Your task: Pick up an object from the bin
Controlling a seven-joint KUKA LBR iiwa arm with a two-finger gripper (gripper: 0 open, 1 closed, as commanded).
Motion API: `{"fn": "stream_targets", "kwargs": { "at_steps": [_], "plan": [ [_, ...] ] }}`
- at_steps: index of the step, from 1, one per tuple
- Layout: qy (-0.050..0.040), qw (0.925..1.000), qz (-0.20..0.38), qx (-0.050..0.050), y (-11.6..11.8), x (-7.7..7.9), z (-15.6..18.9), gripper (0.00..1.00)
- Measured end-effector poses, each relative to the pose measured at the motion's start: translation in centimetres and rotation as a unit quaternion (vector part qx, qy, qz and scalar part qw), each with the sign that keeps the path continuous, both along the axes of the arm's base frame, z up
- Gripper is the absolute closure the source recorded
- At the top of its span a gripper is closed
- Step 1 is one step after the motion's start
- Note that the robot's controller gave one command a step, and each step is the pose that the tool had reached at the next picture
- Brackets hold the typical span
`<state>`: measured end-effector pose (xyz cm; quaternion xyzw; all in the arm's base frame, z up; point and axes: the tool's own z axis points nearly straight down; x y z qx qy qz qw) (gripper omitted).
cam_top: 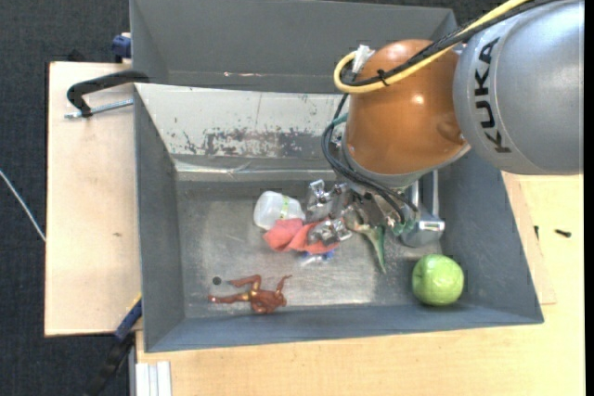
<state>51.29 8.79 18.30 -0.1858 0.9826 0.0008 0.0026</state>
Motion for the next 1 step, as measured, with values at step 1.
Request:
{"fn": "stream_targets", "kwargs": {
  "at_steps": [1],
  "plan": [
    [-0.0007, 0.9998, 0.02, 0.0, 0.82, 0.33, 5.88, 1.0]
  ]
}}
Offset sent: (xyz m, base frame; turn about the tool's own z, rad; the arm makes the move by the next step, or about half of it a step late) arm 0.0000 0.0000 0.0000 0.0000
